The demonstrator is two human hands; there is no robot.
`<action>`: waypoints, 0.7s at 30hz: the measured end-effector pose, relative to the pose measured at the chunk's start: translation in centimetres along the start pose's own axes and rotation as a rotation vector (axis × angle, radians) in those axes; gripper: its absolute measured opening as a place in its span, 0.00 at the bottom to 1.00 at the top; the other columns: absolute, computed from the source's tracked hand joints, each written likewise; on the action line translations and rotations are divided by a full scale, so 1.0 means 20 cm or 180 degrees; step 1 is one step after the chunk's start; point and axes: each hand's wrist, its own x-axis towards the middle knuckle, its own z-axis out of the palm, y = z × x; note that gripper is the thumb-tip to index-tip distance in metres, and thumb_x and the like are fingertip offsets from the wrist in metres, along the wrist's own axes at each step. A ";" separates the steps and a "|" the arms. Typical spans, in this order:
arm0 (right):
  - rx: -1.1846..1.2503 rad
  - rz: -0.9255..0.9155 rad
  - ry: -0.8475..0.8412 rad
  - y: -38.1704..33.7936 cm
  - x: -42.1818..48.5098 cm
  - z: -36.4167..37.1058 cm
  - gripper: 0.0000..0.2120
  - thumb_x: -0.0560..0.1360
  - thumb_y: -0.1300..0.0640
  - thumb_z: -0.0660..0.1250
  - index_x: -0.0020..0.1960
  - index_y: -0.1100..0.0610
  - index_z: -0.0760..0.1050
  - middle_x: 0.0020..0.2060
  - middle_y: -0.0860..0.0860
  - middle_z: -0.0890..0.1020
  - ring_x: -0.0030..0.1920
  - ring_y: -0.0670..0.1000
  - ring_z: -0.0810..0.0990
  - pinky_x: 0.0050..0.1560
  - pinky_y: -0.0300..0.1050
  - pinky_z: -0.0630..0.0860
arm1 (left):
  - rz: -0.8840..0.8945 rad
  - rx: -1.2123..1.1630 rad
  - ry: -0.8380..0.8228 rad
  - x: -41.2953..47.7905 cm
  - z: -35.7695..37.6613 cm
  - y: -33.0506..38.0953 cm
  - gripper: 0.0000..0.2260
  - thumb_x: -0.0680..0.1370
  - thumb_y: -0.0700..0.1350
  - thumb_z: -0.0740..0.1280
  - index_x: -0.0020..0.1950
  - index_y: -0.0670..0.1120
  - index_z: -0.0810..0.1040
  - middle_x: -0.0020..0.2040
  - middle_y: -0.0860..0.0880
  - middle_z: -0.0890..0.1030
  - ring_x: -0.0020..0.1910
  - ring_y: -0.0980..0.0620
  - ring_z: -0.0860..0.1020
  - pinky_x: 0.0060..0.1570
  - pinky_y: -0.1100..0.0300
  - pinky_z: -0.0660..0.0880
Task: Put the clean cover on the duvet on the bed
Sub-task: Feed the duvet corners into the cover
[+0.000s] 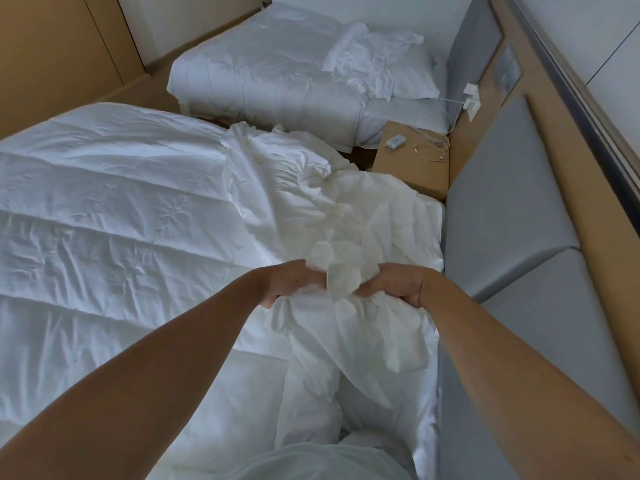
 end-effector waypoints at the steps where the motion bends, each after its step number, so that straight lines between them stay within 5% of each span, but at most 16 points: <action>1: 0.0118 -0.0112 0.0186 0.01 0.02 0.01 0.17 0.74 0.64 0.73 0.62 0.57 0.80 0.57 0.58 0.85 0.57 0.59 0.84 0.58 0.57 0.81 | -0.0145 0.0190 -0.0198 0.00 0.00 -0.01 0.18 0.71 0.49 0.78 0.61 0.54 0.83 0.59 0.49 0.85 0.59 0.49 0.83 0.59 0.53 0.79; 4: -0.0038 -0.0382 0.0622 0.02 0.06 0.05 0.13 0.81 0.61 0.67 0.64 0.57 0.78 0.57 0.57 0.85 0.57 0.58 0.84 0.56 0.52 0.81 | -0.0414 0.0612 -0.0520 0.02 0.05 0.00 0.29 0.67 0.39 0.81 0.65 0.54 0.79 0.62 0.53 0.83 0.64 0.49 0.79 0.69 0.50 0.73; 7: -0.1083 -0.0538 0.1316 0.01 0.08 0.05 0.15 0.83 0.64 0.61 0.69 0.64 0.73 0.64 0.62 0.79 0.65 0.61 0.78 0.58 0.47 0.76 | -0.0173 0.0420 -0.0405 0.03 0.11 0.02 0.29 0.67 0.30 0.76 0.65 0.48 0.78 0.61 0.48 0.83 0.63 0.45 0.80 0.66 0.50 0.76; 9: -0.1374 -0.0703 0.1533 0.02 0.09 0.04 0.13 0.83 0.64 0.60 0.65 0.65 0.76 0.61 0.62 0.80 0.58 0.58 0.80 0.56 0.44 0.78 | 0.0052 0.0216 -0.0295 0.03 0.12 0.03 0.26 0.69 0.31 0.73 0.65 0.46 0.79 0.60 0.46 0.84 0.61 0.43 0.81 0.63 0.51 0.78; 12: -0.1064 -0.0802 0.1586 0.00 0.06 0.07 0.08 0.83 0.62 0.61 0.54 0.57 0.79 0.50 0.55 0.83 0.44 0.46 0.80 0.38 0.29 0.76 | 0.0214 0.0074 -0.0324 0.03 0.12 0.06 0.25 0.72 0.34 0.74 0.67 0.48 0.78 0.62 0.46 0.83 0.62 0.44 0.81 0.62 0.51 0.78; 15: -0.1061 -0.0755 0.1550 -0.03 0.06 0.07 0.08 0.82 0.60 0.62 0.52 0.58 0.80 0.47 0.55 0.83 0.42 0.46 0.81 0.34 0.30 0.75 | 0.0102 0.0387 -0.0343 0.03 0.12 0.06 0.23 0.69 0.34 0.77 0.60 0.52 0.83 0.58 0.48 0.85 0.58 0.48 0.83 0.54 0.58 0.80; 19: -0.1345 -0.0272 0.1207 -0.06 0.06 0.09 0.13 0.84 0.62 0.58 0.62 0.67 0.76 0.59 0.60 0.81 0.60 0.59 0.79 0.46 0.37 0.71 | -0.0288 0.0654 -0.0270 0.01 0.05 0.05 0.17 0.70 0.34 0.73 0.55 0.51 0.83 0.48 0.52 0.87 0.48 0.51 0.85 0.43 0.64 0.81; 21: -0.1140 -0.0181 0.0908 -0.04 0.05 0.09 0.16 0.85 0.60 0.57 0.70 0.64 0.70 0.61 0.51 0.74 0.63 0.49 0.74 0.53 0.30 0.65 | -0.0307 0.0515 -0.0131 -0.01 0.03 0.04 0.19 0.68 0.36 0.70 0.59 0.46 0.82 0.51 0.46 0.86 0.51 0.45 0.84 0.50 0.55 0.82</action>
